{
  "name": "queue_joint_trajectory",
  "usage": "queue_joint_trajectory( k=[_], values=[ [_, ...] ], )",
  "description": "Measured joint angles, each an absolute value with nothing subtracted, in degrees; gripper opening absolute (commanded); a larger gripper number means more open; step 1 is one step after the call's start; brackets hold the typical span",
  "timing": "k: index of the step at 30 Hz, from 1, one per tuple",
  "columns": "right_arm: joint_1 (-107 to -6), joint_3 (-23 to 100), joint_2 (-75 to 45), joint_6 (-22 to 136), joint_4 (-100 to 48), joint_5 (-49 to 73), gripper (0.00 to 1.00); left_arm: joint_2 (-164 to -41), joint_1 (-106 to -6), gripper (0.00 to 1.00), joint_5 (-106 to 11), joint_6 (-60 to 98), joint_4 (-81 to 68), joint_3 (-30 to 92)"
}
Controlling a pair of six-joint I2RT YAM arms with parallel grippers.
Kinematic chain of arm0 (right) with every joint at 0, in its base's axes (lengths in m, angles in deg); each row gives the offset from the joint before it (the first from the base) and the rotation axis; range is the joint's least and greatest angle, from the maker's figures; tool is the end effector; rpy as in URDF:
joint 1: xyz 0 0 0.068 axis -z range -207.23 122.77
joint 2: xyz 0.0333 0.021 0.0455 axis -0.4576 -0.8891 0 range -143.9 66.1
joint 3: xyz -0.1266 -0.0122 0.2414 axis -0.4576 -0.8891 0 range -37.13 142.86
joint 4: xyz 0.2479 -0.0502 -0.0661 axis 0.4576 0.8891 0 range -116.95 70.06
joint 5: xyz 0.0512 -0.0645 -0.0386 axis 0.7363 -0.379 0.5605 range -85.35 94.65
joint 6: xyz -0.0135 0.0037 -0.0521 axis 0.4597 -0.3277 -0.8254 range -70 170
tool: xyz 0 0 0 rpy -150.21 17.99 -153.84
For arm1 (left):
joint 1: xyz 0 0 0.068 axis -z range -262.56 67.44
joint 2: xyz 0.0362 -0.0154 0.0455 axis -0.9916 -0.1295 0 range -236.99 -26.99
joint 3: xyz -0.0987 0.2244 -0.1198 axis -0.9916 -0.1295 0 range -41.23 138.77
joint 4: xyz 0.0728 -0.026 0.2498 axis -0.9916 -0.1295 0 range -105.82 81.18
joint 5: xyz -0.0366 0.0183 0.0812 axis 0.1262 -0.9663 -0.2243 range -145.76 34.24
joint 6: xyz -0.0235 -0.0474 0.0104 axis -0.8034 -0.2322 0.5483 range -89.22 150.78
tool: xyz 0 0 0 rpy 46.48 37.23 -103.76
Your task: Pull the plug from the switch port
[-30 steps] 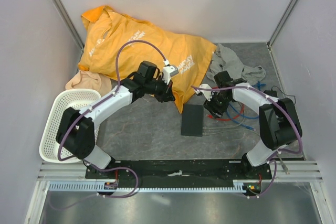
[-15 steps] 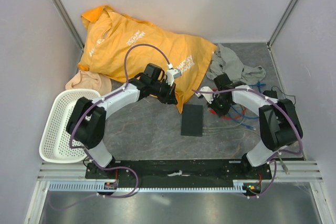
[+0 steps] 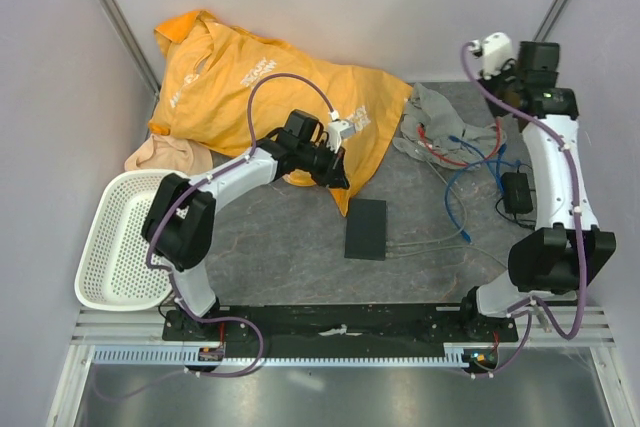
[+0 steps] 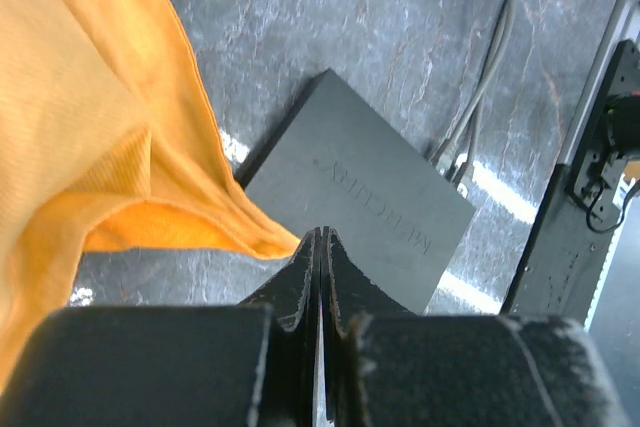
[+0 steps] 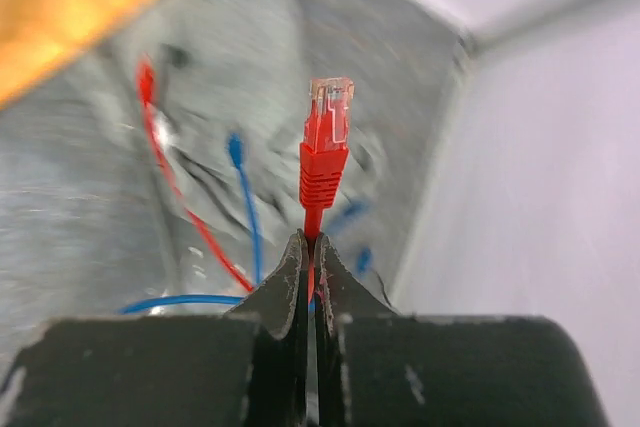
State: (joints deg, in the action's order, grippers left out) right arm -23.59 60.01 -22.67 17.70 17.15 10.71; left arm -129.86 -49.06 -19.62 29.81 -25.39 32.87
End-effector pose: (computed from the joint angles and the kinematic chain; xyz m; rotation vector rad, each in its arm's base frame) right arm 0.3363 -0.0176 0.4087 -0.6021 2.1162 -0.2371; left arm 0.3175 -0.2354 0.2325 0.9736 2.1973 -1.0323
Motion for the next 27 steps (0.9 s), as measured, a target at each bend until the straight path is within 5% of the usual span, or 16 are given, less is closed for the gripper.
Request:
queue_joint_trajectory(
  k=[13, 20, 22, 27],
  values=[
    [-13.54, 39.4, -21.12, 15.5, 12.39, -0.7, 0.01, -132.66, -49.06, 0.02, -16.96, 28.02, -25.33, 34.47],
    [-13.52, 33.54, -23.87, 15.41, 16.43, 4.75, 0.52, -132.9, -49.04, 0.02, -16.32, 27.67, -24.89, 34.32],
    [-13.65, 33.63, -25.38, 15.8, 18.64, 8.42, 0.95, -132.92, -49.04, 0.02, -16.26, 27.65, -24.83, 34.12],
    [-16.27, 37.26, -28.57, 17.77, 25.02, 15.63, 0.98, -133.23, -49.0, 0.03, -15.16, 27.6, -24.72, 34.01]
  ],
)
